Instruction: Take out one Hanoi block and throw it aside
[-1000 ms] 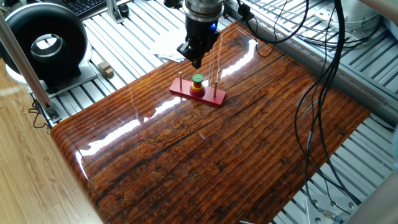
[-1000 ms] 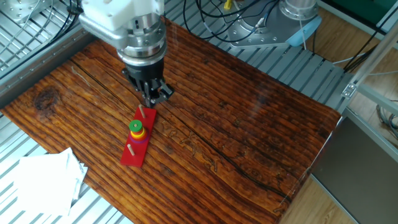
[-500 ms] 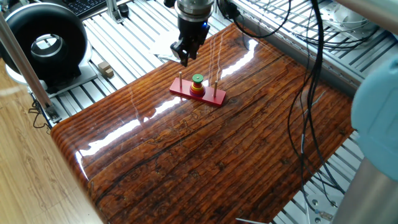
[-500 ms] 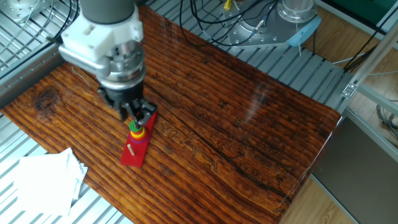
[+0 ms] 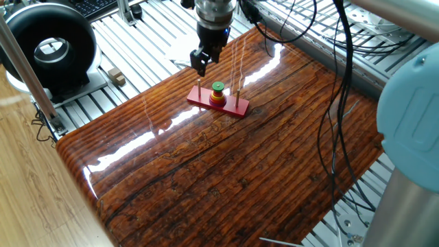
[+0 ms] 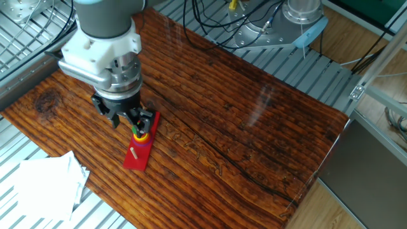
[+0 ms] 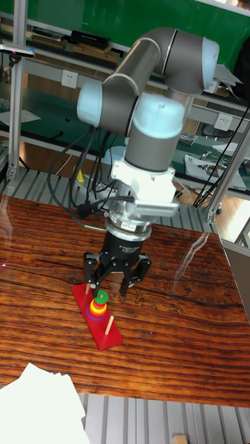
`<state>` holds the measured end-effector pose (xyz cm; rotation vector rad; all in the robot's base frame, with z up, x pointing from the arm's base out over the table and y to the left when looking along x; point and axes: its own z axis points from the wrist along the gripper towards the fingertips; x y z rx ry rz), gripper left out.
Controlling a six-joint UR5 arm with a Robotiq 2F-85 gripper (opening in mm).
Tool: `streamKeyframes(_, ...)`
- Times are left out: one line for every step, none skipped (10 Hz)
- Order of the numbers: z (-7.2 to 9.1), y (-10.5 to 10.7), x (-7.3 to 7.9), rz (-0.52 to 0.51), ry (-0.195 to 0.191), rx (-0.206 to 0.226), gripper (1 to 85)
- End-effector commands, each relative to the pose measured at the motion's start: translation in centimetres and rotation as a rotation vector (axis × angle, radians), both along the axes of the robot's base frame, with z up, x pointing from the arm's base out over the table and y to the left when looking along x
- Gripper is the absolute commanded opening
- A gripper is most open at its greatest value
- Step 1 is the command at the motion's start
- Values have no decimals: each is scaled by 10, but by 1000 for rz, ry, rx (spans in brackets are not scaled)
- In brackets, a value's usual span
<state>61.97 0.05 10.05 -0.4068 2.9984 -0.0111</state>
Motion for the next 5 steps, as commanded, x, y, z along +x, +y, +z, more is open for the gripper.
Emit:
streamKeyframes(-19, 8, -16, -12, 22, 7, 583)
streamKeyframes(-24, 6, -18, -26, 22, -2, 577)
streamKeyframes(-27, 1, -20, -29, 24, -14, 570)
streamKeyframes(-31, -4, -23, -26, 32, -16, 567)
streamKeyframes(-33, -6, -24, -20, 32, -10, 567)
